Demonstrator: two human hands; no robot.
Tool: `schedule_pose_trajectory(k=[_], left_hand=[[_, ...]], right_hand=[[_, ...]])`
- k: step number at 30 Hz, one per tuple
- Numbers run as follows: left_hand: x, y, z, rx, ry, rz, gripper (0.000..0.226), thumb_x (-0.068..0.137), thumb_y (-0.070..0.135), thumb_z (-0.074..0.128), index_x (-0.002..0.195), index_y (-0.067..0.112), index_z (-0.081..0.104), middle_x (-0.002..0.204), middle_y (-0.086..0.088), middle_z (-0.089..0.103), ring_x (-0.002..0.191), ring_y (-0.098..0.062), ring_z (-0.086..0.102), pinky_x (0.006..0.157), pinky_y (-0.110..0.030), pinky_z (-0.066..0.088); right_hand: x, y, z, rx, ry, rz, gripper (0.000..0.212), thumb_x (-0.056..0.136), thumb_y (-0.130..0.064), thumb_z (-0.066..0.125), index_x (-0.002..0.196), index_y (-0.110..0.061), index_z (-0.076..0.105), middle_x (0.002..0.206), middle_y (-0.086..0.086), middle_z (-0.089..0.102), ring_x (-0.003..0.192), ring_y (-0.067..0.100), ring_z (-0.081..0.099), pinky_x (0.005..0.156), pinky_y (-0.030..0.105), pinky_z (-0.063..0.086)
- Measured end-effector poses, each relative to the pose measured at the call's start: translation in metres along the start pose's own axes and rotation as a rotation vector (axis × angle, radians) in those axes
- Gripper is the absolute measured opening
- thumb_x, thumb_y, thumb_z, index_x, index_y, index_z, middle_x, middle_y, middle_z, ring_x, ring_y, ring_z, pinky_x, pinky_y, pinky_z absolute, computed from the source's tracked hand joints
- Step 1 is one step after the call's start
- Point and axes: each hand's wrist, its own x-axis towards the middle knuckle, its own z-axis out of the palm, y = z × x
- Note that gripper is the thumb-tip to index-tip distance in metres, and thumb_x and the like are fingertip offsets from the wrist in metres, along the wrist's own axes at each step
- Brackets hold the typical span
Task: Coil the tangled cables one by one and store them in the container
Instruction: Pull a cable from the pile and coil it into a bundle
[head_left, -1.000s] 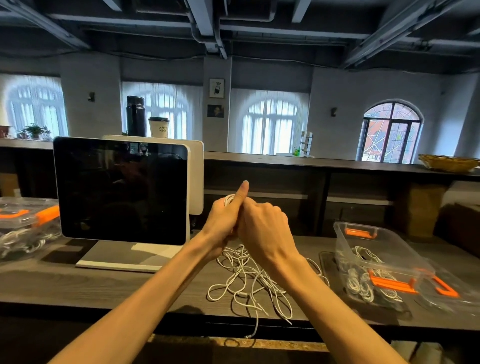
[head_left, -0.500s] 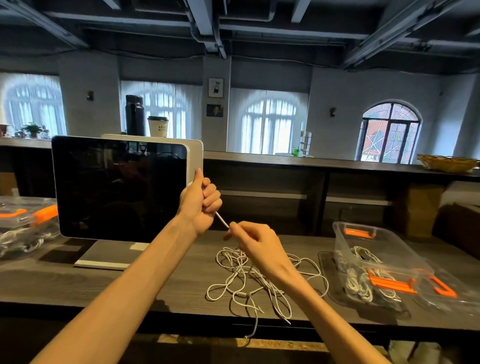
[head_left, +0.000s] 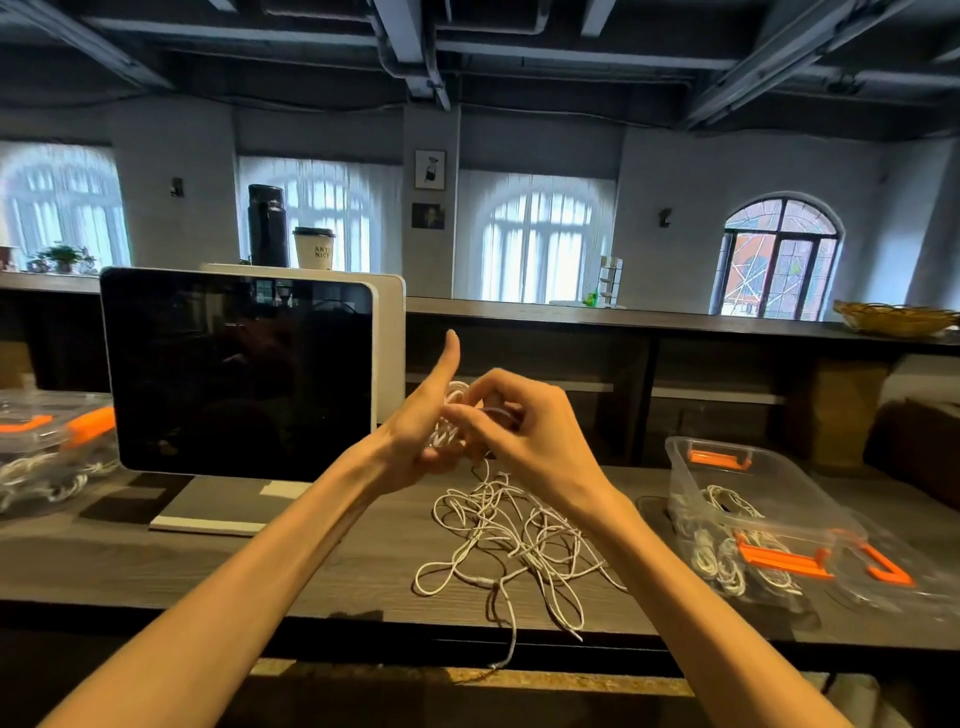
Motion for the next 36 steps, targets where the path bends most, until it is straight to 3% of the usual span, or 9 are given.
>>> schedule_pose_trajectory(k=[2, 5, 11, 16, 20, 23, 27, 31, 36], left_hand=[[-0.004, 0.001, 0.0, -0.021, -0.107, -0.023, 0.088, 0.084, 0.088, 0.015, 0.053, 0.016, 0.054, 0.06, -0.007, 0.047, 0.046, -0.01, 0.041, 0.046, -0.017, 0.034], [-0.005, -0.001, -0.002, -0.082, -0.226, -0.043, 0.085, 0.077, 0.092, 0.023, 0.067, 0.015, 0.056, 0.062, -0.003, 0.036, 0.048, -0.009, 0.022, 0.043, -0.014, 0.025], [-0.01, -0.01, -0.007, 0.118, -0.417, -0.06, 0.062, 0.071, 0.078, 0.053, 0.072, 0.016, 0.048, 0.059, 0.002, 0.031, 0.045, -0.007, 0.022, 0.041, -0.017, 0.022], [-0.006, -0.014, -0.003, -0.247, -0.147, 0.05, 0.053, 0.1, 0.055, 0.045, 0.065, 0.015, 0.041, 0.053, 0.001, 0.032, 0.041, -0.007, 0.028, 0.043, -0.02, 0.022], [0.008, -0.019, 0.003, -0.148, 0.304, 0.153, 0.055, 0.101, 0.054, 0.041, 0.091, 0.006, 0.066, 0.073, -0.008, 0.068, 0.063, -0.016, 0.068, 0.057, -0.021, 0.054], [0.012, -0.022, 0.011, -0.271, 0.306, 0.197, 0.055, 0.104, 0.05, 0.035, 0.117, 0.005, 0.064, 0.104, -0.015, 0.076, 0.095, -0.025, 0.076, 0.076, -0.031, 0.062], [0.013, -0.016, 0.016, -0.618, 0.213, 0.124, 0.047, 0.104, 0.051, 0.037, 0.11, 0.008, 0.056, 0.107, -0.018, 0.075, 0.1, -0.032, 0.074, 0.086, -0.041, 0.061], [0.014, -0.012, 0.016, -0.703, 0.372, 0.163, 0.038, 0.103, 0.048, 0.045, 0.097, 0.011, 0.053, 0.083, -0.011, 0.075, 0.077, -0.024, 0.077, 0.065, -0.03, 0.063], [0.014, -0.013, 0.01, -0.229, 0.485, 0.211, 0.036, 0.103, 0.049, 0.044, 0.098, 0.015, 0.054, 0.078, -0.007, 0.076, 0.067, -0.023, 0.075, 0.045, -0.019, 0.051]], right_hand=[[0.003, 0.0, -0.002, 0.034, 0.013, 0.039, 0.025, 0.087, -0.034, 0.08, 0.098, -0.014, 0.069, 0.078, 0.0, 0.07, 0.076, 0.016, 0.074, 0.069, 0.04, 0.064], [0.007, 0.003, -0.007, 0.0, 0.047, 0.071, 0.031, 0.083, -0.037, 0.083, 0.098, -0.016, 0.067, 0.075, -0.002, 0.066, 0.071, 0.008, 0.069, 0.066, 0.028, 0.061], [0.004, 0.013, -0.026, 0.218, -0.185, 0.282, 0.02, 0.089, -0.035, 0.075, 0.097, -0.017, 0.07, 0.075, 0.009, 0.067, 0.063, 0.012, 0.061, 0.055, 0.022, 0.048], [-0.002, 0.029, -0.03, 0.346, -0.16, 0.405, 0.035, 0.098, -0.041, 0.061, 0.097, -0.009, 0.073, 0.067, 0.0, 0.055, 0.062, 0.012, 0.05, 0.059, 0.025, 0.042], [-0.013, 0.034, -0.021, 0.167, -0.094, 0.367, 0.032, 0.105, -0.035, 0.054, 0.092, -0.013, 0.073, 0.064, -0.007, 0.055, 0.061, 0.01, 0.051, 0.056, 0.021, 0.043], [-0.014, 0.034, -0.005, -0.092, -0.048, 0.265, 0.029, 0.105, -0.035, 0.054, 0.089, -0.021, 0.073, 0.073, -0.005, 0.068, 0.065, 0.008, 0.06, 0.062, 0.031, 0.051], [-0.02, 0.032, 0.011, -0.299, -0.038, 0.221, 0.028, 0.105, -0.039, 0.051, 0.088, -0.026, 0.069, 0.072, -0.007, 0.067, 0.063, 0.01, 0.061, 0.062, 0.038, 0.053], [-0.03, 0.022, 0.015, -0.438, -0.116, 0.128, 0.031, 0.105, -0.05, 0.046, 0.095, -0.03, 0.067, 0.071, -0.012, 0.066, 0.065, 0.008, 0.062, 0.062, 0.038, 0.053], [-0.031, 0.007, 0.005, -0.508, -0.369, -0.004, 0.012, 0.1, -0.025, 0.058, 0.108, -0.027, 0.068, 0.087, -0.007, 0.07, 0.072, 0.012, 0.059, 0.066, 0.033, 0.047]])
